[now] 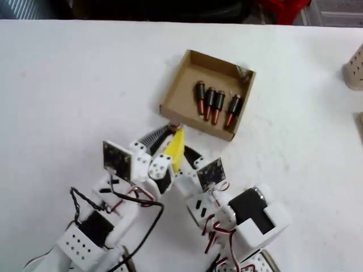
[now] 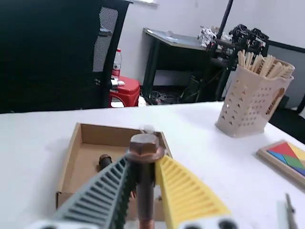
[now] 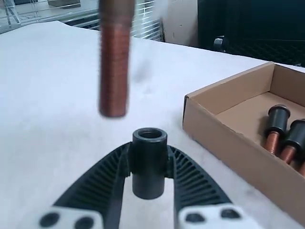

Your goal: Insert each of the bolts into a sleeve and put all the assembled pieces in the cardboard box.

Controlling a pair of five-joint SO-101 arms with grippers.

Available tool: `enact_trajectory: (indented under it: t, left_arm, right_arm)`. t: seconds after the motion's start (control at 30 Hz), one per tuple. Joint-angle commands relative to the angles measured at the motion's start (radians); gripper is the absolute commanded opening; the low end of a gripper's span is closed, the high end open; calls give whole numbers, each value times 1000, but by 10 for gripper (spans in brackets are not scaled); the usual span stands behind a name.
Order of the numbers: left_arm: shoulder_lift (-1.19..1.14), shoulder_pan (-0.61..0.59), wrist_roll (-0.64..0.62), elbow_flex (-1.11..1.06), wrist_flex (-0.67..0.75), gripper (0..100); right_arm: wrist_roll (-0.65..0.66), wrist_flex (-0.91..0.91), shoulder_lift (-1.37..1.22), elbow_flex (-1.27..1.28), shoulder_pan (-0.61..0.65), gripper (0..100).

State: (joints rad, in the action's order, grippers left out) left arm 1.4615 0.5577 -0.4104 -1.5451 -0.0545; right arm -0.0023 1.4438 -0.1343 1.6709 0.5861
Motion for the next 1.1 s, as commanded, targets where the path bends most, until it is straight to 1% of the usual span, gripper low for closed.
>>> enact_trajectory:
  t: [0.0,0.17,0.23,0.4,0.5,0.7,0.83,0.97,1.07]
  left_arm:
    - [22,-91,0,12,89,24]
    - [-18,-102,3,20,107,24]
    - [-102,-108,5,46,163,24]
    - [-397,-131,0,140,295,24]
    - [-470,-116,-2,137,354,24]
    - [-486,-110,-2,135,359,24]
    - [-487,-110,-5,135,319,23]
    - [-487,-108,-77,138,321,23]
    - [-489,-110,-86,138,318,23]
  right_arm:
    - [0,24,12,-3,8,16]
    - [0,24,12,-3,8,16]
    - [0,24,12,-3,8,16]
    - [0,24,12,-3,7,16]
    - [0,24,12,-3,5,16]
    - [0,25,12,-3,8,16]
    - [0,54,5,-3,8,16]
    - [0,61,7,-3,8,16]
    - [0,61,10,-3,8,16]
